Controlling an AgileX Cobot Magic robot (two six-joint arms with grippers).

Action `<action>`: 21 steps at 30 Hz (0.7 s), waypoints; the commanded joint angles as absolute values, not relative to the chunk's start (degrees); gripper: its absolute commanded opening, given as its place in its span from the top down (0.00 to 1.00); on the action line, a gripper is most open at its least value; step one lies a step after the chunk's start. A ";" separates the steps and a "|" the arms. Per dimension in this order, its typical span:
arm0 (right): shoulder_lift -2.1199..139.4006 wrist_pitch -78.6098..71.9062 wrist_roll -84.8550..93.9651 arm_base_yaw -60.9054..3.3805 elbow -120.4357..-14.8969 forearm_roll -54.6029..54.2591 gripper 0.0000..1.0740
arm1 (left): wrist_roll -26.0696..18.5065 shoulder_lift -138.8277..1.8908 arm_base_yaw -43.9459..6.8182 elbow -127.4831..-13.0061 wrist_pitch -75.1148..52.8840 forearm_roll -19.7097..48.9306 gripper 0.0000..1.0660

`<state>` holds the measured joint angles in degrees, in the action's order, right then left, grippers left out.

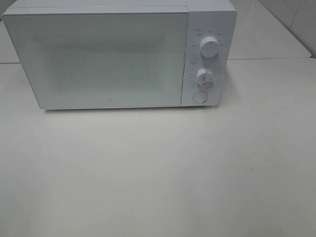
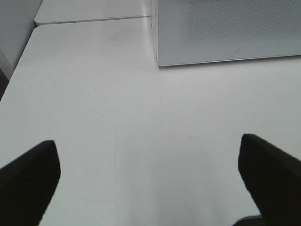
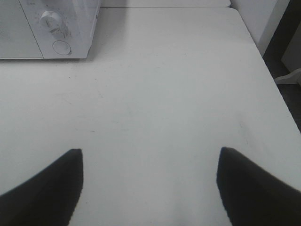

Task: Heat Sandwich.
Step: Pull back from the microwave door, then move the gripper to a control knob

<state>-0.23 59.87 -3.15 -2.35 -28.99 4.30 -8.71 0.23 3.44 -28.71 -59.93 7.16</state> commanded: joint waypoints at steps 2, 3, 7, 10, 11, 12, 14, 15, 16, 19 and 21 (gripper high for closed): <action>-1.60 59.42 -2.98 -1.95 -28.93 4.18 0.30 | -8.65 1.72 3.09 -28.48 -59.59 7.73 0.08; -1.60 59.42 -2.98 -1.95 -28.93 4.18 0.30 | -8.65 1.72 3.09 -28.48 -59.59 7.73 0.08; -1.60 59.42 -2.98 -1.95 -28.93 4.18 0.30 | -8.65 1.72 3.09 -28.48 -59.59 7.73 0.08; -1.60 59.42 -2.98 -1.95 -28.93 4.18 0.30 | -8.65 1.72 3.09 -28.48 -59.59 7.73 0.08; -1.60 59.42 -2.98 -1.95 -28.93 4.18 0.30 | -8.65 1.72 3.09 -28.48 -59.59 7.73 0.08; -1.60 59.42 -2.98 -1.95 -28.93 4.18 0.30 | -8.65 1.72 3.09 -28.48 -59.59 7.73 0.08; -1.60 59.42 -2.98 -1.95 -28.93 4.18 0.30 | -8.65 1.72 3.09 -28.48 -59.59 7.73 0.08; -1.60 59.42 -2.98 -1.95 -28.93 4.18 0.30 | -8.65 1.72 3.09 -28.48 -59.59 7.73 0.08; -1.60 59.42 -2.98 -1.95 -28.93 4.18 0.30 | -8.65 1.72 3.09 -28.48 -59.59 7.73 0.08; -1.60 59.42 -2.98 -1.95 -28.93 4.18 0.30 | -8.65 1.72 3.09 -28.48 -59.59 7.73 0.08; -1.60 59.42 -2.98 -1.95 -28.93 4.18 0.30 | -8.65 1.72 3.09 -28.48 -59.59 7.73 0.08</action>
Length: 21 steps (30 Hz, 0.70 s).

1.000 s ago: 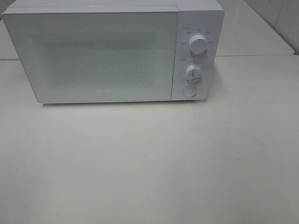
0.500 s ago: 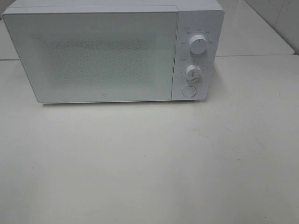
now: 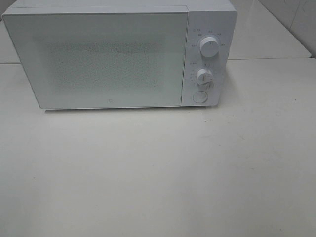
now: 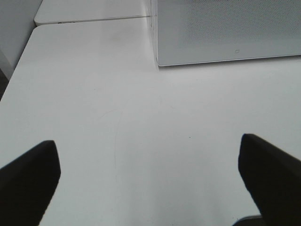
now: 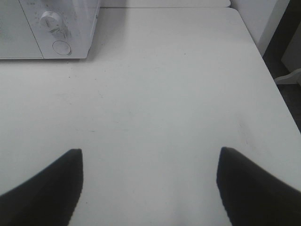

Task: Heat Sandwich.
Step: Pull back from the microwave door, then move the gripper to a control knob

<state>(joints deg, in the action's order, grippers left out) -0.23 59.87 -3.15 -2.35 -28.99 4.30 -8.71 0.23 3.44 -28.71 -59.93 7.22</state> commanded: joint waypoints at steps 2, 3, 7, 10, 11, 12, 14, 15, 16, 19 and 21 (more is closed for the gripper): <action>-1.60 59.42 -2.98 -1.95 -28.93 4.18 0.30 | -8.65 1.72 3.09 -28.48 -59.59 7.73 0.08; -1.60 59.42 -2.98 -1.95 -28.93 4.18 0.30 | -8.65 1.72 3.09 -28.48 -59.59 7.73 0.08; -1.60 59.42 -2.98 -1.95 -28.93 4.18 0.30 | -8.65 1.72 3.09 -28.48 -59.59 7.73 0.08; -1.60 59.42 -2.98 -1.95 -28.93 4.18 0.30 | -8.65 1.72 3.09 -28.48 -59.59 7.73 0.08; -1.60 59.42 -2.98 -1.95 -28.93 4.18 0.30 | -8.65 1.72 3.09 -28.48 -59.59 7.73 0.08; -1.60 59.42 -2.98 -1.95 -28.93 4.18 0.30 | -8.65 1.72 3.09 -28.48 -59.59 7.73 0.08; -1.60 59.42 -2.98 -1.95 -28.93 4.18 0.30 | -8.65 1.72 3.09 -28.48 -59.59 7.73 0.08; -1.49 59.42 -2.98 -1.95 -28.93 4.18 0.30 | -8.65 1.72 3.09 -28.48 -59.59 7.73 0.08; -1.38 59.42 -2.98 -1.95 -28.93 4.18 0.30 | -8.65 1.72 3.09 -28.48 -59.59 7.73 0.08; -1.09 59.36 -2.98 -1.95 -28.93 4.35 0.30 | -8.65 1.72 3.09 -28.48 -59.59 7.68 0.08; -1.09 59.30 -2.98 -1.95 -28.93 4.41 0.30 | -8.65 1.72 3.09 -28.48 -59.59 7.68 0.08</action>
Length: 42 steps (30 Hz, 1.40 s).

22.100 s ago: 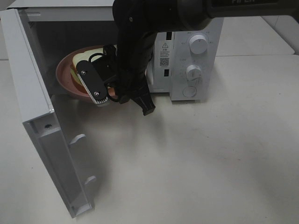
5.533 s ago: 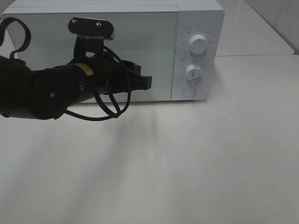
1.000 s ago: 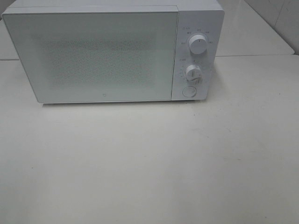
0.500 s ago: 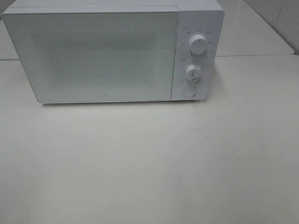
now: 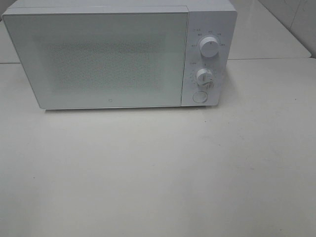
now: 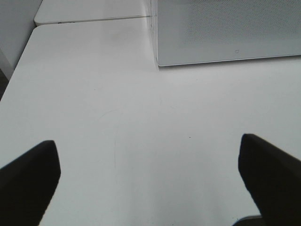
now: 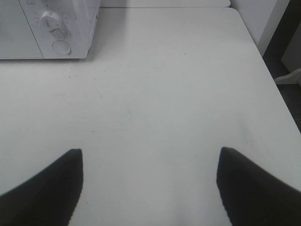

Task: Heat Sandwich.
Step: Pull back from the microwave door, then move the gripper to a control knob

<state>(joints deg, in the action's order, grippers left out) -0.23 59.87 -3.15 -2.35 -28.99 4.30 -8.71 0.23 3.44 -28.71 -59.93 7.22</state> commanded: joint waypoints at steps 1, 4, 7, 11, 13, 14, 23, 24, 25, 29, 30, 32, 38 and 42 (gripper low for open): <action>-1.09 59.30 -2.98 -1.95 -28.93 4.41 0.30 | -8.65 1.72 3.09 -28.48 -59.59 7.68 0.08; -1.03 58.73 -2.98 -1.95 -29.68 4.24 0.30 | -8.65 1.72 3.09 -28.48 -59.59 7.68 0.08; -0.63 57.64 -2.98 -1.95 -30.48 4.30 0.30 | -8.65 1.72 3.09 -28.48 -59.59 7.68 0.08; 3.95 55.81 -2.98 -1.95 -30.94 4.24 0.30 | -8.65 1.72 3.09 -28.48 -59.59 7.68 0.08; 4.87 55.00 -2.98 -1.95 -30.94 4.24 0.30 | -8.65 1.72 3.09 -28.48 -59.59 7.68 0.08; 6.07 54.14 -2.98 -1.95 -30.94 4.24 0.30 | -8.65 1.72 3.09 -28.48 -59.59 7.68 0.08; 15.93 44.58 -2.98 -1.95 -30.94 4.24 0.30 | -8.65 1.72 3.09 -28.48 -59.59 7.68 0.08; 18.05 42.57 -2.98 -1.95 -30.94 4.24 0.30 | -8.65 1.72 3.09 -28.48 -59.59 7.68 0.08; 19.19 41.48 -2.98 -1.95 -30.94 4.24 0.30 | -8.65 1.72 3.09 -28.48 -59.59 7.68 0.08; 23.32 37.64 -2.98 -1.95 -30.94 4.24 0.30 | -8.65 1.72 3.09 -28.48 -59.59 7.68 0.08; 24.24 36.84 -2.98 -1.95 -30.94 4.24 0.30 | -8.65 1.72 3.09 -28.48 -59.59 7.68 0.08; 25.32 35.98 -2.98 -1.95 -30.94 4.24 0.30 | -8.65 1.72 3.09 -28.48 -59.59 7.68 0.08; 32.26 29.11 -2.98 -1.95 -30.94 4.24 0.30 | -8.65 1.72 3.09 -28.48 -59.59 7.68 0.08; 36.15 24.98 -2.98 -1.95 -30.94 4.24 0.30 | -8.65 1.72 3.09 -28.48 -59.59 7.68 0.08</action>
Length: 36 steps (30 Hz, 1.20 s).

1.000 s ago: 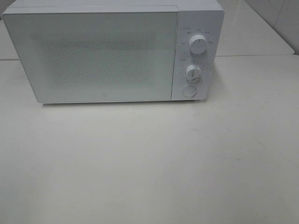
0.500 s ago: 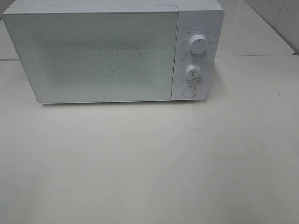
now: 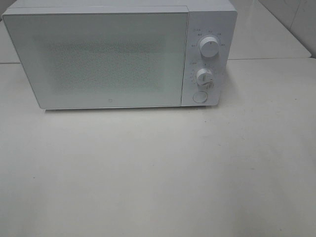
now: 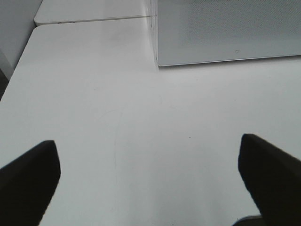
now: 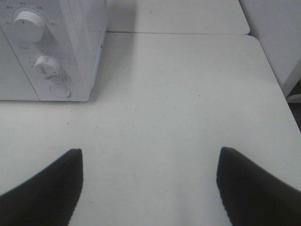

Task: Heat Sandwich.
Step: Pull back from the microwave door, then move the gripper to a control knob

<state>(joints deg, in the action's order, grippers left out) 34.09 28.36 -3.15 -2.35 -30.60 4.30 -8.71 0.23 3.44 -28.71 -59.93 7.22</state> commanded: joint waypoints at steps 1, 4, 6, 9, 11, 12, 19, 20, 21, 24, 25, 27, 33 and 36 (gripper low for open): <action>37.13 23.95 -2.98 -1.95 -30.94 4.24 0.30 | -8.65 1.72 3.09 -28.48 -59.59 7.68 0.08; 39.94 20.97 -2.98 -1.95 -30.94 4.24 0.30 | -8.65 1.72 3.09 -28.48 -59.59 7.68 0.08; 41.65 19.25 -2.98 -1.95 -30.94 4.24 0.30 | -8.65 1.72 3.09 -28.48 -59.59 7.68 0.08; 44.52 16.56 -2.98 -1.95 -30.94 4.18 0.30 | -8.65 1.72 3.09 -28.48 -59.59 7.68 0.08; 46.07 14.27 -2.98 -1.95 -30.94 3.95 0.30 | -8.65 1.72 3.09 -28.48 -59.59 7.68 0.08; 46.81 13.35 -2.98 -1.95 -30.94 3.90 0.30 | -8.65 1.72 3.09 -28.48 -59.59 7.68 0.08; 53.11 4.58 -2.98 -1.95 -30.94 3.90 0.30 | -8.65 1.72 3.09 -28.48 -59.59 7.68 0.08; 53.92 3.32 -2.98 -1.95 -30.94 3.90 0.30 | -8.65 1.72 3.09 -28.48 -59.59 7.68 0.08; 54.89 2.06 -2.98 -1.95 -30.94 3.90 0.30 | -8.65 1.72 3.09 -28.48 -59.59 7.68 0.08; 57.81 -1.60 -3.04 -1.95 -30.94 3.95 0.30 | -8.65 1.72 3.09 -28.48 -59.59 7.68 0.08; 58.96 -2.81 -3.04 -2.01 -30.94 3.95 0.30 | -8.65 1.72 3.09 -28.48 -59.59 7.68 0.08; 60.10 -4.47 -3.04 -2.12 -30.88 3.95 0.30 | -8.65 1.72 3.09 -28.48 -59.59 7.68 0.08; 67.32 -22.86 -2.92 -2.12 -26.53 3.95 0.30 | -8.65 1.72 3.09 -28.48 -59.59 7.68 0.08; 70.76 -30.02 -2.06 -2.75 -24.81 3.78 0.30 | -8.65 1.72 3.09 -28.48 -59.59 7.68 0.08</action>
